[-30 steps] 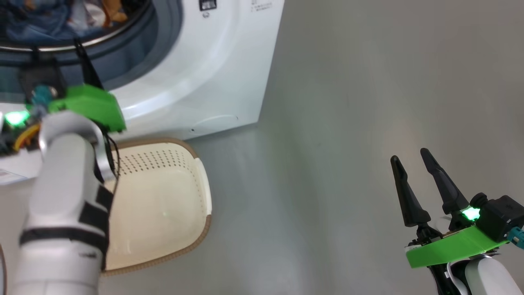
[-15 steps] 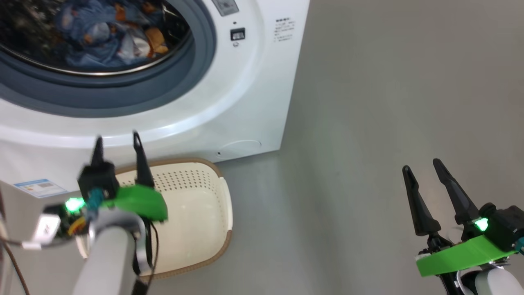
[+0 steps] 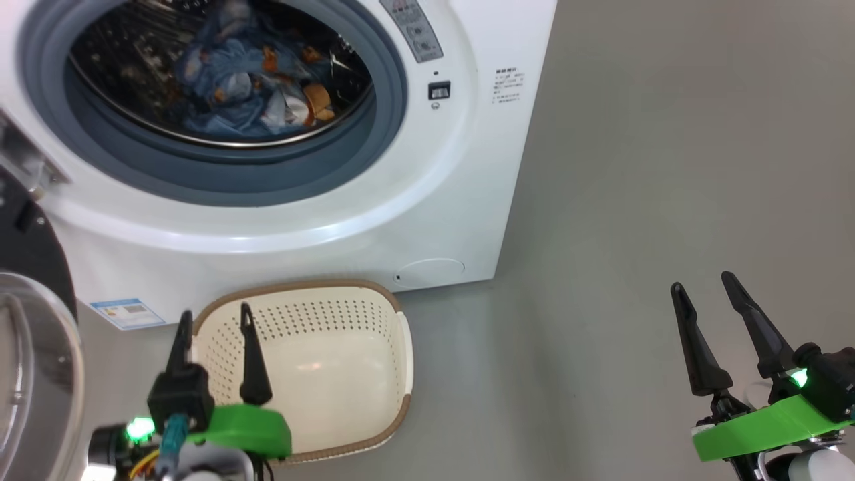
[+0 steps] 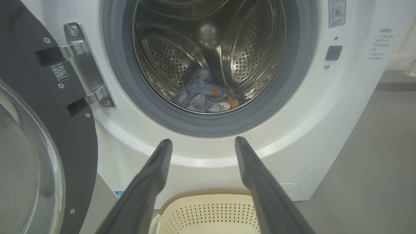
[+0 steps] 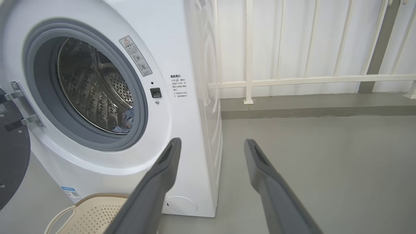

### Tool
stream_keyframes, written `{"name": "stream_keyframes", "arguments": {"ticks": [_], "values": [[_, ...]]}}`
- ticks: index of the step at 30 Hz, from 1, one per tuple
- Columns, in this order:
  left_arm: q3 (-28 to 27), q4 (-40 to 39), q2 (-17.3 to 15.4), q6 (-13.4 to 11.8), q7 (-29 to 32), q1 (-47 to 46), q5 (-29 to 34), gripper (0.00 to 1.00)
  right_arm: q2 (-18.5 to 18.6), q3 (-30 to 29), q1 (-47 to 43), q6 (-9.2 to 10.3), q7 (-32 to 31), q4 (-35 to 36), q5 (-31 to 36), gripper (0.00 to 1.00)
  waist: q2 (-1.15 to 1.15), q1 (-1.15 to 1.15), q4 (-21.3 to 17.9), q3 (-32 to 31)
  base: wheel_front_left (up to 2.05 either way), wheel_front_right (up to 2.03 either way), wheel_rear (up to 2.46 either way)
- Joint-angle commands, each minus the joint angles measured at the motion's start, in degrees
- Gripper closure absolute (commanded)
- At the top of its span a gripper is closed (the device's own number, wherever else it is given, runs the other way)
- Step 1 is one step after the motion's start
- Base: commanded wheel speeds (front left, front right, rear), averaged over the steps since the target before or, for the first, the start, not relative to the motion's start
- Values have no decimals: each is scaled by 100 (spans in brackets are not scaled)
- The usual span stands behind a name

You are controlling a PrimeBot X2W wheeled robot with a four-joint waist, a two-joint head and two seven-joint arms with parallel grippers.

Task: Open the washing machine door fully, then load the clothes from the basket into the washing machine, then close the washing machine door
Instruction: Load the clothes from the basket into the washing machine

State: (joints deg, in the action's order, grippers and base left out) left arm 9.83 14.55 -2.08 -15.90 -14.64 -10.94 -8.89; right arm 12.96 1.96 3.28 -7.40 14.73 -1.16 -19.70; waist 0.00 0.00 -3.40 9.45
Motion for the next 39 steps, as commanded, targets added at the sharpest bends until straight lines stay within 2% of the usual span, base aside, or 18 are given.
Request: {"name": "stream_keyframes", "arguments": {"ticks": [1, 9, 18, 39], "values": [[-174, -265, -82, -55, -36, 99, 55, 0, 116, 107, -93, -9, 27, 151, 68, 0, 0, 0, 70, -113, 0, 0, 0], [-96, -751, -81, -32, -36, 696, 87, 0, 132, 79, -153, -9, 27, 184, 90, 0, 0, 0, 127, -146, 0, 0, 0], [-108, -960, -80, -16, -36, 1165, 38, 0, 169, 19, -339, -9, 27, 108, 180, 0, 0, 0, 121, -348, 0, 0, 0], [-145, -1266, -80, 110, -36, 1548, -4, 0, 58, -70, -570, -9, 27, -108, 294, 0, 0, 0, 101, -554, 0, 0, 0]]}}
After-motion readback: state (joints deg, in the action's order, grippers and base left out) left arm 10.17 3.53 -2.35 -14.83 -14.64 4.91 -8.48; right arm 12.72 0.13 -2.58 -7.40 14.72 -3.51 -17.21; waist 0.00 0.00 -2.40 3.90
